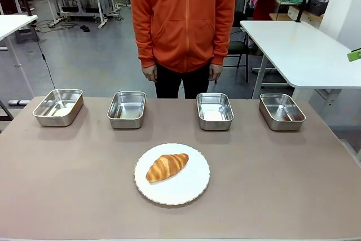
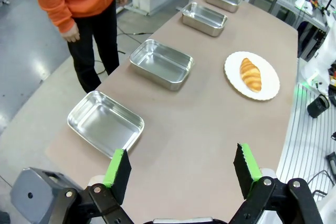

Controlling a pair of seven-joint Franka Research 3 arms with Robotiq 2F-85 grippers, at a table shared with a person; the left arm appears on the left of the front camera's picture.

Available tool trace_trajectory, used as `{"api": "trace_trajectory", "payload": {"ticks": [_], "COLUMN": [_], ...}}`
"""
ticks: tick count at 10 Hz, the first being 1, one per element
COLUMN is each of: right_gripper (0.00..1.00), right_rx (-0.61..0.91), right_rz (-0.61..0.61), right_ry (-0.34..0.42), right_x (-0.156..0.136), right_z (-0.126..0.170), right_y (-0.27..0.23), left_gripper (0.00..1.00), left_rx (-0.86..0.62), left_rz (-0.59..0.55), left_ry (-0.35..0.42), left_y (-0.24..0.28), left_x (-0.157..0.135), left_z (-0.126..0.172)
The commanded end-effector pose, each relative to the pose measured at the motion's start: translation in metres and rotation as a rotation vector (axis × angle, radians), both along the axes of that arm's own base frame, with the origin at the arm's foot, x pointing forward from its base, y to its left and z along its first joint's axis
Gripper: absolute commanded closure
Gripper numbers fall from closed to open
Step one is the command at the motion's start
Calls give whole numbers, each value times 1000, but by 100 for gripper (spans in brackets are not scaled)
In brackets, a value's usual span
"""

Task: Place the bread in the container.
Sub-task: Place the Butter Roll into the Airtight Container indicated by the human.

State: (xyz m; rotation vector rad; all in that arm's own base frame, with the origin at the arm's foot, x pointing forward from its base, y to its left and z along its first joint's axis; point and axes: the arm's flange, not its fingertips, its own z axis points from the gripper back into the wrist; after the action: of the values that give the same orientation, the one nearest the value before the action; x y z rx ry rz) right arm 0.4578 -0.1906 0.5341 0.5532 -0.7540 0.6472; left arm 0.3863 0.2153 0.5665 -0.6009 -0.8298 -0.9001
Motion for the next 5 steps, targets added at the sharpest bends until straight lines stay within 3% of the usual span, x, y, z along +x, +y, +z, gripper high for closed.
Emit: {"api": "trace_trajectory", "payload": {"ticks": [1,5], "right_gripper": [0,0], "right_rx": [7,7], "right_rz": [6,6], "right_ry": [-4,-4], "right_x": [1,1], "right_z": [0,0], "right_y": [1,1], "left_gripper": [0,0], "left_rx": [2,2], "left_rz": [-3,-3], "left_ry": [-15,-15], "left_y": [0,0], "left_x": [0,0], "left_z": [1,1]}}
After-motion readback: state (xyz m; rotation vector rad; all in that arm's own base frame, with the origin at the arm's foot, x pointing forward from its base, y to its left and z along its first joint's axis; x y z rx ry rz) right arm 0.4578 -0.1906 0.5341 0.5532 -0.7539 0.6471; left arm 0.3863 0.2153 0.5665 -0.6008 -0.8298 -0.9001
